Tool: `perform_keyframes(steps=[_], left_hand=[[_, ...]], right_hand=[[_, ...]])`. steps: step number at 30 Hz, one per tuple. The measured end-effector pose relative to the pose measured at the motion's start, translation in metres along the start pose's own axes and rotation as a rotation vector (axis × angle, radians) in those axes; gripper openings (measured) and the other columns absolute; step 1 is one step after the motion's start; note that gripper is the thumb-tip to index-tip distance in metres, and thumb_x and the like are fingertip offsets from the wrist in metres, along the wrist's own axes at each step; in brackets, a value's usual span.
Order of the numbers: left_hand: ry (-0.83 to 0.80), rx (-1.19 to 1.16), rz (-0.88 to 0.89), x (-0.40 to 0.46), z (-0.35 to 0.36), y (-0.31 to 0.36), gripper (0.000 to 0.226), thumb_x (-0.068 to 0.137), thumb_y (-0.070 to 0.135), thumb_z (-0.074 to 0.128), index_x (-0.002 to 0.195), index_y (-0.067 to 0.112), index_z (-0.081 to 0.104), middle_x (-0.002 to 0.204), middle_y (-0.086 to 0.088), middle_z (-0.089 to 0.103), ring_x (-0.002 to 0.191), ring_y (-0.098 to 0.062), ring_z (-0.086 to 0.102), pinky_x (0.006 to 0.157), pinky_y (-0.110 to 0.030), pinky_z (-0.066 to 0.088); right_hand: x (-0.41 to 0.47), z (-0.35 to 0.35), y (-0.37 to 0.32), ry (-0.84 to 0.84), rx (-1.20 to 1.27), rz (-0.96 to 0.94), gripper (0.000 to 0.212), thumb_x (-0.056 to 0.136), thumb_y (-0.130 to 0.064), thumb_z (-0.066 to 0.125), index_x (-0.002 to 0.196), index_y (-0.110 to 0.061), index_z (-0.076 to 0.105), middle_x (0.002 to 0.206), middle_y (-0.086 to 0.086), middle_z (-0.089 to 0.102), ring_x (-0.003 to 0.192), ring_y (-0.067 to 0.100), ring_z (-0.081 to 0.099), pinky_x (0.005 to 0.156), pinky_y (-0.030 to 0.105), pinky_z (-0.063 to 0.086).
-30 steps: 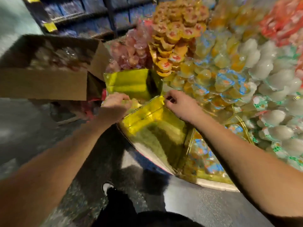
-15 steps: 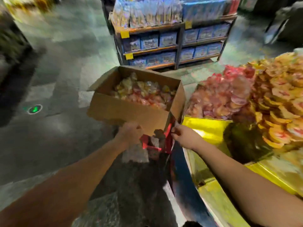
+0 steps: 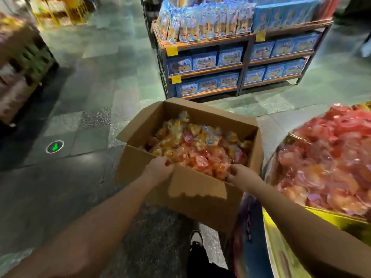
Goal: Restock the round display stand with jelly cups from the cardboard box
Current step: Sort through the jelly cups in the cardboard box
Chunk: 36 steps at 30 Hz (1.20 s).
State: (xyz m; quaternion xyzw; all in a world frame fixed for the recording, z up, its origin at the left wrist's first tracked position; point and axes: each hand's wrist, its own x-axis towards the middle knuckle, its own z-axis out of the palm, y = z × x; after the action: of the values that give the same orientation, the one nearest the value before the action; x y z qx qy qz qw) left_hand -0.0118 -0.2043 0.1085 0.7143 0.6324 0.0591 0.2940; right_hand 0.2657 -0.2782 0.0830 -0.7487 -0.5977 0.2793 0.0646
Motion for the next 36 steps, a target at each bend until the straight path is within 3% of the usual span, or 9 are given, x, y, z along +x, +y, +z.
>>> perform_keyframes(steps=[2, 7, 12, 18, 25, 31, 36], left_hand=[[-0.006, -0.017, -0.060, 0.050, -0.006, -0.008, 0.015, 0.097, 0.034, 0.053, 0.092, 0.022, 0.059, 0.092, 0.003, 0.058, 0.085, -0.012, 0.057, 0.078, -0.035, 0.051], [-0.087, -0.005, -0.193, 0.159, -0.011, -0.028, 0.023, 0.098, 0.032, 0.054, 0.114, 0.016, 0.061, 0.106, -0.004, 0.061, 0.100, -0.022, 0.060, 0.087, -0.040, 0.053], [-0.102, 0.130, -0.280, 0.259, 0.005, -0.045, 0.048, 0.097, 0.039, 0.053, 0.137, 0.013, 0.052, 0.129, -0.010, 0.053, 0.114, -0.028, 0.054, 0.098, -0.045, 0.049], [-0.204, 0.429, -0.318, 0.327, 0.038, -0.059, 0.063, 0.097, 0.058, 0.045, 0.142, 0.014, 0.042, 0.143, -0.012, 0.043, 0.131, -0.031, 0.039, 0.105, -0.042, 0.034], [-0.221, 0.449, -0.357, 0.350, 0.065, -0.075, 0.070, 0.095, 0.063, 0.042, 0.141, 0.011, 0.040, 0.138, -0.013, 0.049, 0.128, -0.032, 0.041, 0.102, -0.043, 0.032], [-0.007, 0.376, -0.157, 0.316, 0.061, -0.077, 0.070, 0.090, 0.060, 0.056, 0.141, 0.014, 0.042, 0.134, -0.009, 0.052, 0.122, -0.029, 0.046, 0.100, -0.044, 0.038], [0.064, -0.025, -0.057, 0.248, 0.032, -0.056, 0.077, 0.088, 0.047, 0.067, 0.148, 0.014, 0.032, 0.139, -0.007, 0.042, 0.121, -0.024, 0.052, 0.098, -0.043, 0.051]], right_hand=[[0.056, -0.002, -0.001, -0.023, -0.033, 0.042, 0.027, 0.099, -0.029, 0.054, 0.124, -0.022, 0.059, 0.118, -0.002, 0.062, 0.100, 0.014, 0.062, 0.084, 0.027, 0.053], [0.184, -0.001, 0.006, -0.059, 0.058, 0.184, 0.038, 0.091, -0.039, 0.060, 0.126, -0.024, 0.058, 0.122, 0.001, 0.062, 0.105, 0.017, 0.061, 0.089, 0.034, 0.053], [0.267, 0.005, 0.004, -0.055, 0.061, 0.250, 0.070, 0.087, -0.050, 0.064, 0.147, -0.024, 0.039, 0.144, 0.005, 0.042, 0.127, 0.025, 0.048, 0.099, 0.044, 0.052], [0.318, 0.039, 0.005, -0.090, -0.088, 0.239, 0.087, 0.086, -0.049, 0.068, 0.154, -0.022, 0.022, 0.155, 0.008, 0.026, 0.139, 0.032, 0.031, 0.109, 0.047, 0.040], [0.337, 0.062, 0.014, -0.004, -0.149, 0.237, 0.071, 0.092, -0.040, 0.065, 0.151, -0.023, 0.030, 0.158, 0.010, 0.026, 0.136, 0.034, 0.038, 0.103, 0.048, 0.046], [0.313, 0.059, 0.025, 0.123, -0.089, 0.183, 0.067, 0.089, -0.047, 0.062, 0.146, -0.021, 0.038, 0.148, 0.007, 0.040, 0.131, 0.030, 0.045, 0.100, 0.046, 0.049], [0.248, 0.040, 0.006, 0.285, 0.126, 0.254, 0.070, 0.087, -0.050, 0.067, 0.144, -0.017, 0.041, 0.140, 0.006, 0.048, 0.126, 0.024, 0.051, 0.102, 0.042, 0.049]])
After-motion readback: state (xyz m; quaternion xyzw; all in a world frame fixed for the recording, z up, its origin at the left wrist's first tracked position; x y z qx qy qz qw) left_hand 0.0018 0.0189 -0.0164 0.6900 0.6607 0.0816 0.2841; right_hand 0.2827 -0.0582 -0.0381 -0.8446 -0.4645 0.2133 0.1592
